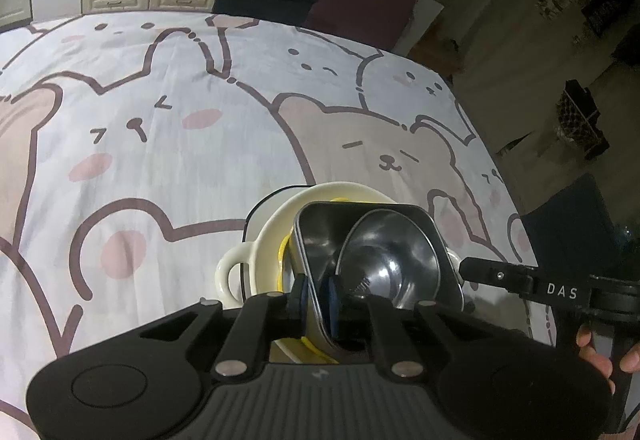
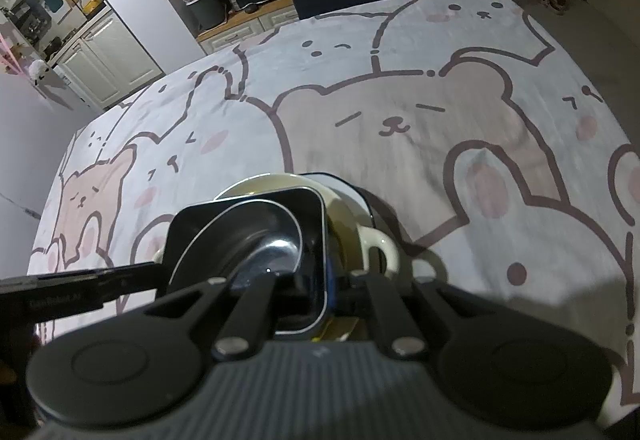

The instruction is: Organize plates and bowls

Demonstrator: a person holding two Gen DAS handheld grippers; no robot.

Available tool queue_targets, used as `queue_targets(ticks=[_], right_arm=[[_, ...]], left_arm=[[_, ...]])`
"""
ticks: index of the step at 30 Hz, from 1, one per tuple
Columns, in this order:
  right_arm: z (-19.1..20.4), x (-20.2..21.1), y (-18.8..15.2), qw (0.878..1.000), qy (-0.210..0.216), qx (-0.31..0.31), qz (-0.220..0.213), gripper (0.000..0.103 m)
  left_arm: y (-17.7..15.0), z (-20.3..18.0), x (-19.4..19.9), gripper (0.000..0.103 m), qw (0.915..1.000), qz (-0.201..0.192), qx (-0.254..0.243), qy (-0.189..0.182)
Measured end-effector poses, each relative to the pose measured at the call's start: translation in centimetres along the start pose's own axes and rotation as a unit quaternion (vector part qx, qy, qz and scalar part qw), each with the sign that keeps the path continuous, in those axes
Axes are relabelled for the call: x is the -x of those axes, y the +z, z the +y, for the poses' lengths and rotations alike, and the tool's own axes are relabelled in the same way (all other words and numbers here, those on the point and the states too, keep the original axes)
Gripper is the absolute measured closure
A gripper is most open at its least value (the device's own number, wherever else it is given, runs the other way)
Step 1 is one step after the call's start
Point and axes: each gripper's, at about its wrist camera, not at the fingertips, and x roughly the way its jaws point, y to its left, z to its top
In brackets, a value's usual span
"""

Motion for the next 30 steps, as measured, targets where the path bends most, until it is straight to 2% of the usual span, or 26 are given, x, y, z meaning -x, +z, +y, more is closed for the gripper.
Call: queue_targets(ticks=[4,5,6,7,8,9,15,17,20,25,30], right_arm=[[-0.1,0.7,-0.2,1.000,-0.001,0.002,-0.013,0.093],[0.0,1.0,-0.2,1.000,-0.002,0.003,-0.019,0.087],[0.1,1.3,-0.3,1.000,-0.005,0.007,-0.026,0.082],[0.2,1.7,-0.4,0.999,-0.009,0.010,-0.034,0.068],[0.3,2.1,-0.5,0.999,-0.011,0.014,-0.043,0.056],[0.3,2.5,-0.6,0.999,-0.012,0.016,-0.051,0.053],[0.5,5.0,-1.2,0.995,-0.007,0.036,-0.092,0.038],[0.6,5.9,-1.5,0.993,-0.010,0.042,-0.105,0.026],[0.8,7.5,-2.3,0.990,-0.013,0.056,-0.132,0.015],[1.0,10.2,-4.0,0.982,-0.010,0.074,-0.174,0.000],[0.8,12.3,-6.2,0.974,-0.011,0.080,-0.211,0.000]], left_arm=[[0.1,-0.5,0.7,0.077,0.9998,-0.015,-0.012,0.009],[0.1,-0.6,1.0,0.073,0.9996,-0.021,-0.014,0.012],[0.1,-0.6,1.3,0.061,0.9994,-0.027,-0.013,0.015],[0.0,-0.7,1.6,0.045,0.9992,-0.033,-0.012,0.018],[-0.1,-0.8,1.9,0.037,0.9989,-0.040,-0.013,0.022],[-0.2,-1.0,2.3,0.024,0.9984,-0.047,-0.018,0.027],[-0.9,-2.0,4.8,0.001,0.9947,-0.081,-0.039,0.050],[-1.3,-2.4,5.9,0.000,0.9925,-0.099,-0.047,0.054],[-1.9,-3.2,7.6,0.000,0.9898,-0.118,-0.057,0.058],[-4.0,-4.9,10.2,0.000,0.9777,-0.166,-0.091,0.091],[-6.9,-5.9,12.3,0.000,0.9723,-0.203,-0.087,0.077]])
